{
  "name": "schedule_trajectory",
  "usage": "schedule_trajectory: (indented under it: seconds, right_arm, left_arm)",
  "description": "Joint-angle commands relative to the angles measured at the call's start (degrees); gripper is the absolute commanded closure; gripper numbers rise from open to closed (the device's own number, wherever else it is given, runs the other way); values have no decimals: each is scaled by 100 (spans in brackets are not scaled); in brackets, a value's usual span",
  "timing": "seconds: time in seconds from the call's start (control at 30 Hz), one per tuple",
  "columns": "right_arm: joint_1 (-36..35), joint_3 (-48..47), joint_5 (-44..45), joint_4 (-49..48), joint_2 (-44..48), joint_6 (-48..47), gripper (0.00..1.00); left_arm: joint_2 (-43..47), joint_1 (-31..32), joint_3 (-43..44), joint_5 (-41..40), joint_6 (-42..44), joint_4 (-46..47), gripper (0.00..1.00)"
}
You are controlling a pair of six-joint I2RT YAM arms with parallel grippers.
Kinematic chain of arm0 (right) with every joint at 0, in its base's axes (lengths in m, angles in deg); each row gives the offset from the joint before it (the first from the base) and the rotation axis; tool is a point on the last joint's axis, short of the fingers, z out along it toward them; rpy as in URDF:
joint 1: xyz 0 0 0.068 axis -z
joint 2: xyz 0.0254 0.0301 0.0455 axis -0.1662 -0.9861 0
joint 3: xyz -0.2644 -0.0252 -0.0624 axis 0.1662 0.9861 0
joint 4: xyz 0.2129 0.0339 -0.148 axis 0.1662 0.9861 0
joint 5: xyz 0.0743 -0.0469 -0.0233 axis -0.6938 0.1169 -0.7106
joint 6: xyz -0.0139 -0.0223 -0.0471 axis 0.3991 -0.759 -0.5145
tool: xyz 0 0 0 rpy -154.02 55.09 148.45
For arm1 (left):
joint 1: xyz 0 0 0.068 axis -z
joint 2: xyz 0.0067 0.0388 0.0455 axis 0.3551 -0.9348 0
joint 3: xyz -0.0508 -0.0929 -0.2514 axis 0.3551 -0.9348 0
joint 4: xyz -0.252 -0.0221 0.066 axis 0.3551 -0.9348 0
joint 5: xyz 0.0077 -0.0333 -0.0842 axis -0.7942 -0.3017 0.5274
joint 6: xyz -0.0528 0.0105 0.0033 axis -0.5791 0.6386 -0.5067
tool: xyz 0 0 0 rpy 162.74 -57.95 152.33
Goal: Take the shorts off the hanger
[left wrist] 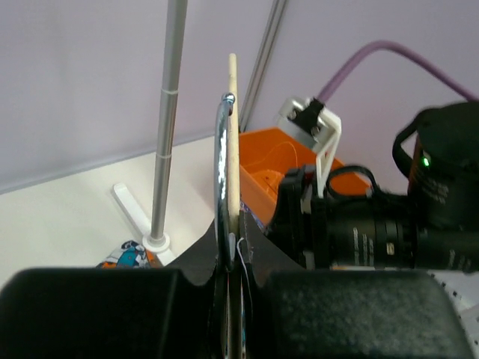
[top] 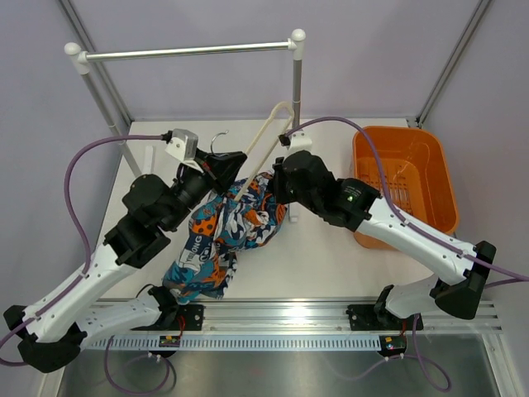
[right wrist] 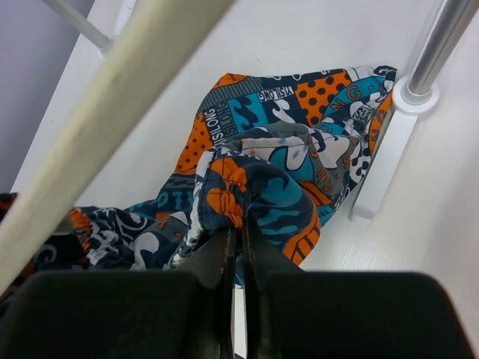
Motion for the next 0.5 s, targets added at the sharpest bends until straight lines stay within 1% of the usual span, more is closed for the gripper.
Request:
schedule_trajectory:
  seconds: [0.0,0.2,0.47]
  right_arm:
    - [-283,-302,231,-201,210,68,100]
    - [-564,-346,363,-139,210,68,100]
    - [-916,-364,522,-77,253,68,100]
  left_arm:
    - [-102,22,133,-523,-62,1294,100]
    - [-532,22,546,-1076,456,1760,100]
    - [-788,13,871,-1410,992,2420,100]
